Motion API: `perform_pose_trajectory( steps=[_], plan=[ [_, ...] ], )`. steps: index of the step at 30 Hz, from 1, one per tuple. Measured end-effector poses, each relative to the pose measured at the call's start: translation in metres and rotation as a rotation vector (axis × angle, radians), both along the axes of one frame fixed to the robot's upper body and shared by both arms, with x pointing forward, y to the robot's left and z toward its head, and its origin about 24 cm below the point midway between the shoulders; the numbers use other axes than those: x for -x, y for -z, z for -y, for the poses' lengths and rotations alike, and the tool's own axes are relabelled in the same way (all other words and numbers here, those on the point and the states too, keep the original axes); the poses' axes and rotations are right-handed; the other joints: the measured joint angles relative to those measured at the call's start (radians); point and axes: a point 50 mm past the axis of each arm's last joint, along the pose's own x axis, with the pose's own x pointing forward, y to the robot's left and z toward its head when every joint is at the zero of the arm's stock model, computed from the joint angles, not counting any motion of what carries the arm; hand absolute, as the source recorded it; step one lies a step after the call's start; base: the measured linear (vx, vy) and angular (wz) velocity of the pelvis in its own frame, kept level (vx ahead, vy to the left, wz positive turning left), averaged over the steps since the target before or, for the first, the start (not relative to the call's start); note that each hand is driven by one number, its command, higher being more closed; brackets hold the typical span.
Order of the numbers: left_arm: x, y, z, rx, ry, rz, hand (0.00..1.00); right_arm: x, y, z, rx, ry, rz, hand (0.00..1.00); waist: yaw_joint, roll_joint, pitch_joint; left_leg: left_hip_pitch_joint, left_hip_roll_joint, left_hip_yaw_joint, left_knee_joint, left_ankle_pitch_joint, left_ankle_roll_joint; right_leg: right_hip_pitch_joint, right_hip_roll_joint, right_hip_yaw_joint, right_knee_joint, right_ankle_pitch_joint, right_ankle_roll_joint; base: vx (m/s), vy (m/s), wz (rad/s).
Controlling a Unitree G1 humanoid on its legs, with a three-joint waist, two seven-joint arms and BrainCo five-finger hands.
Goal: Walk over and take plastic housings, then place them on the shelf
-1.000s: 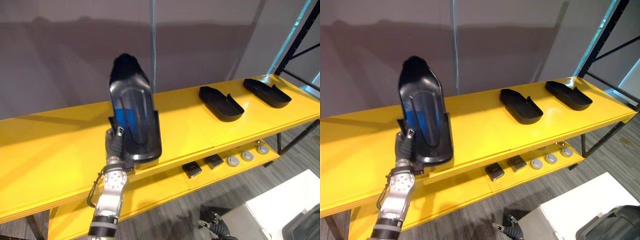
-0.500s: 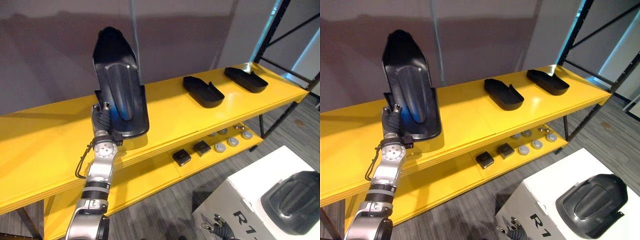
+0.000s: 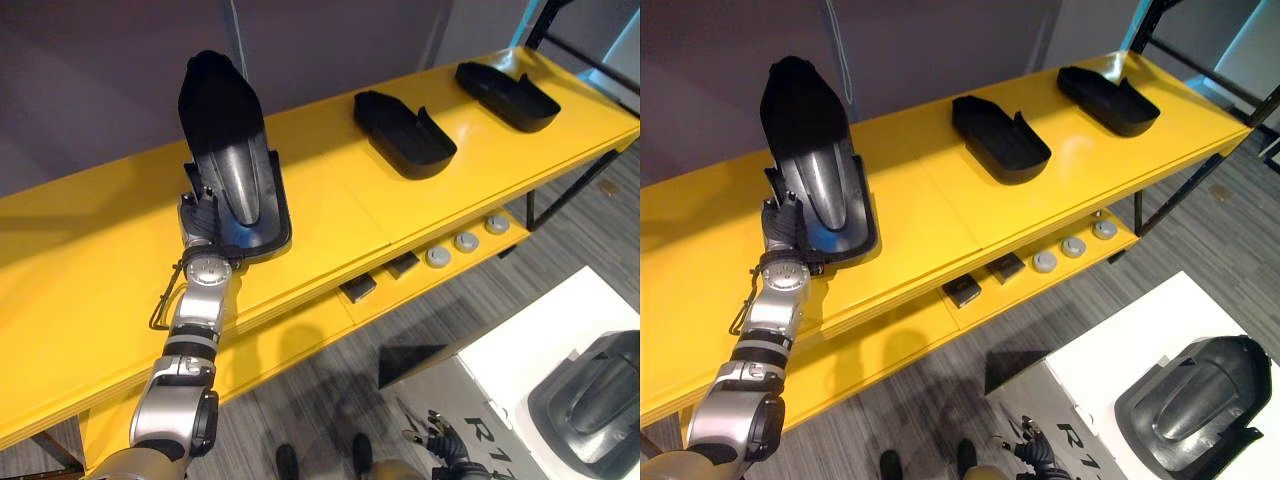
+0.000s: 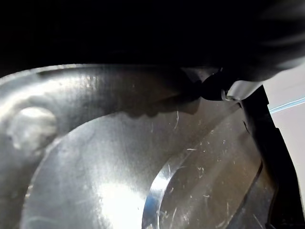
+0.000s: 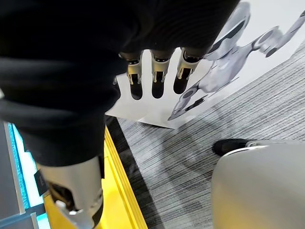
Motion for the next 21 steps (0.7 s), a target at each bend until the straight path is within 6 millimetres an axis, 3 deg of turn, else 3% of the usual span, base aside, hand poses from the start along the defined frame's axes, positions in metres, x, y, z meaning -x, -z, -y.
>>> perform_pose_trajectory(
  steps=[2, 3, 21],
  plan=[
    [-0.003, -0.006, 0.002, 0.016, 0.007, 0.018, 1.0, -0.002, -0.003, -0.001, 0.002, -0.002, 0.02, 0.0, 0.001, -0.001, 0.014, -0.015, -0.001, 0.0, 0.0, 0.0, 0.0, -0.022, -0.001, 0.014, 0.008, 0.0, 0.0, -0.07, 0.014, -0.1],
    [-0.004, -0.008, 0.003, 0.016, 0.008, 0.021, 0.0, -0.002, -0.004, 0.0, 0.003, 0.0, 0.023, 0.0, 0.001, -0.002, 0.016, -0.017, -0.001, 0.001, 0.0, 0.0, 0.0, -0.026, -0.001, 0.014, 0.012, 0.0, 0.0, -0.09, 0.013, -0.01],
    [-0.012, -0.015, 0.0, 0.171, -0.03, 0.037, 0.0, -0.004, -0.011, -0.006, -0.003, -0.013, 0.083, 0.0, 0.006, -0.005, 0.023, -0.031, 0.0, -0.001, 0.0, 0.013, -0.009, -0.043, -0.002, 0.007, 0.026, 0.0, 0.0, -0.03, 0.004, 0.01]
  ],
)
